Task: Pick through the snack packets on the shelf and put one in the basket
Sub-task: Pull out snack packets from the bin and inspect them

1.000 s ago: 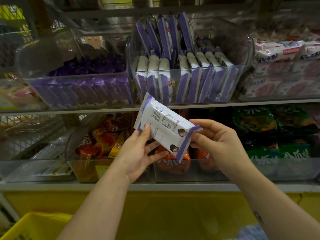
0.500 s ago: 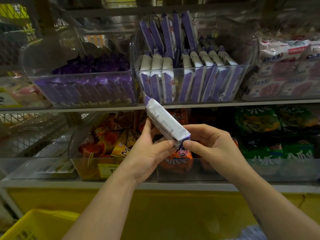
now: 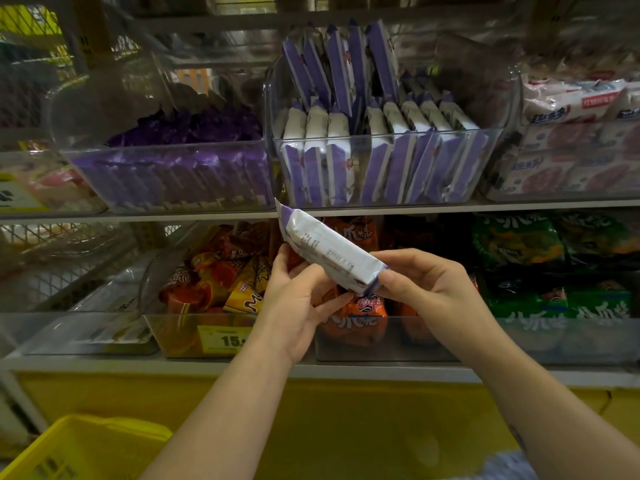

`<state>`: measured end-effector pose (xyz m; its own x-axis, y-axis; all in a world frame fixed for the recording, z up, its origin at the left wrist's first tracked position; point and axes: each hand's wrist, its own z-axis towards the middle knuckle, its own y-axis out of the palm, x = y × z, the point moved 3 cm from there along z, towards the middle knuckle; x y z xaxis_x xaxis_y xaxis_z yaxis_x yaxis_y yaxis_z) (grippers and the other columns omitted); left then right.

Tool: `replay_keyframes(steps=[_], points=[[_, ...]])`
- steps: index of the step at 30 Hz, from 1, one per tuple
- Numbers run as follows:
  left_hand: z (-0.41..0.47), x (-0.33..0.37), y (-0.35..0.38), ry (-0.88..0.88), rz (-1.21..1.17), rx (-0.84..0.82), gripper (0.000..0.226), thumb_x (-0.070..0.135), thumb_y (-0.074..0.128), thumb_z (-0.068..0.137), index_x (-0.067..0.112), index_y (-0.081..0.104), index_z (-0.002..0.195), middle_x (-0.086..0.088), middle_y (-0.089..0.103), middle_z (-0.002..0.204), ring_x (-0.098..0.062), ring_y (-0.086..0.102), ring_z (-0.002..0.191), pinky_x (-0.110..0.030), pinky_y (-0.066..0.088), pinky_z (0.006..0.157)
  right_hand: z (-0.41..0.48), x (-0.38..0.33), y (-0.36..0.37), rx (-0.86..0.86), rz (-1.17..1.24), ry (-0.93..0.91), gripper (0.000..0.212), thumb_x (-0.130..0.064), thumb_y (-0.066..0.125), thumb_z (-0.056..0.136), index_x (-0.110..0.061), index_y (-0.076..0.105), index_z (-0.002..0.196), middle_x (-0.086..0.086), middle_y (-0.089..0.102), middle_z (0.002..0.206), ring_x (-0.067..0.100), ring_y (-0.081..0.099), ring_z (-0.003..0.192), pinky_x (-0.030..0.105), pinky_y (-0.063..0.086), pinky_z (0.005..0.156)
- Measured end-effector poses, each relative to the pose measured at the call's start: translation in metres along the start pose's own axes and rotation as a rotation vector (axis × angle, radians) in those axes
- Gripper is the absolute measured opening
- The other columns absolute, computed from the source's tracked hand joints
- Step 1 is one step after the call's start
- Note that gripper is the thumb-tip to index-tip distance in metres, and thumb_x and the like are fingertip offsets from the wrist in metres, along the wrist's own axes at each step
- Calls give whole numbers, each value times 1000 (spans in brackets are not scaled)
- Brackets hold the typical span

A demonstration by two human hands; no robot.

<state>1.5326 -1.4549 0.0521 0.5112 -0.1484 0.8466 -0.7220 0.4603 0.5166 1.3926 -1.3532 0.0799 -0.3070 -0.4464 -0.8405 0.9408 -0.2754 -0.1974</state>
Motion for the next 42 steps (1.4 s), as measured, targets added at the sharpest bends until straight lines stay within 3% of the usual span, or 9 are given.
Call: replay_keyframes(steps=[11, 15, 21, 24, 26, 30, 35, 38, 42], points=[[-2, 5, -3, -32, 8, 43, 35, 15, 57, 94, 19, 57, 129, 0, 77, 94, -22, 74, 90, -35, 59, 64, 1, 7, -5, 57, 121, 70, 30, -32, 58, 83, -22, 68, 109, -6, 73, 109, 12, 68, 105, 22, 57, 78], [-10, 12, 3, 49, 237, -11, 32, 31, 58, 95, 35, 58, 126, 8, 73, 108, -16, 69, 105, -38, 58, 78, 0, 3, -3, 81, 196, 56, 23, -33, 59, 87, -24, 68, 106, -1, 72, 110, 17, 68, 106, 27, 58, 79], [-31, 36, 24, 287, 482, -234, 88, 26, 69, 81, 61, 18, 143, 9, 58, 132, -12, 62, 116, -37, 58, 86, 0, -24, 3, 74, 351, -52, 33, -17, 52, 94, -39, 59, 117, -2, 69, 110, 20, 67, 108, 33, 58, 80], [-39, 65, 37, 418, 568, -270, 88, 23, 70, 81, 63, 19, 141, 12, 52, 141, -11, 57, 125, -36, 57, 90, 4, -47, 4, 53, 209, -118, 42, -13, 47, 98, -44, 52, 126, -11, 61, 125, 12, 63, 114, 31, 57, 86], [-39, 90, 47, 514, 649, -206, 80, 25, 72, 83, 43, 30, 148, 9, 54, 141, -11, 57, 124, -36, 55, 94, 11, -66, 1, 70, 31, -148, 38, -24, 49, 95, -42, 50, 129, -17, 48, 139, 3, 60, 115, 25, 55, 89], [-29, 146, 73, 652, 808, -84, 56, 29, 73, 85, 21, 56, 137, 6, 69, 120, -3, 69, 98, -23, 58, 77, 36, -104, -8, 32, -261, -152, 60, -51, 51, 80, -39, 44, 138, -22, 45, 136, -14, 58, 102, 5, 47, 78], [-3, 191, 110, 693, 981, -71, 39, 32, 72, 86, 23, 66, 124, 15, 75, 77, 4, 69, 69, -16, 54, 67, 79, -128, -23, 7, -461, -146, 58, -47, 56, 89, -35, 41, 144, -24, 51, 126, -4, 60, 103, 14, 48, 85], [19, 204, 124, 645, 998, -80, 7, 30, 71, 88, 24, 72, 90, 7, 74, 69, -1, 69, 59, -15, 52, 55, 104, -129, -30, -31, -530, -80, 56, -52, 53, 90, -34, 42, 142, -12, 59, 127, 3, 61, 106, 27, 49, 93], [50, 212, 134, 544, 1253, -37, 27, 41, 68, 87, 16, 75, 79, 3, 73, 62, -3, 67, 53, -24, 55, 61, 127, -121, -36, -93, -648, -2, 57, -58, 47, 91, -30, 45, 140, -14, 64, 111, 4, 62, 102, 24, 49, 88]])
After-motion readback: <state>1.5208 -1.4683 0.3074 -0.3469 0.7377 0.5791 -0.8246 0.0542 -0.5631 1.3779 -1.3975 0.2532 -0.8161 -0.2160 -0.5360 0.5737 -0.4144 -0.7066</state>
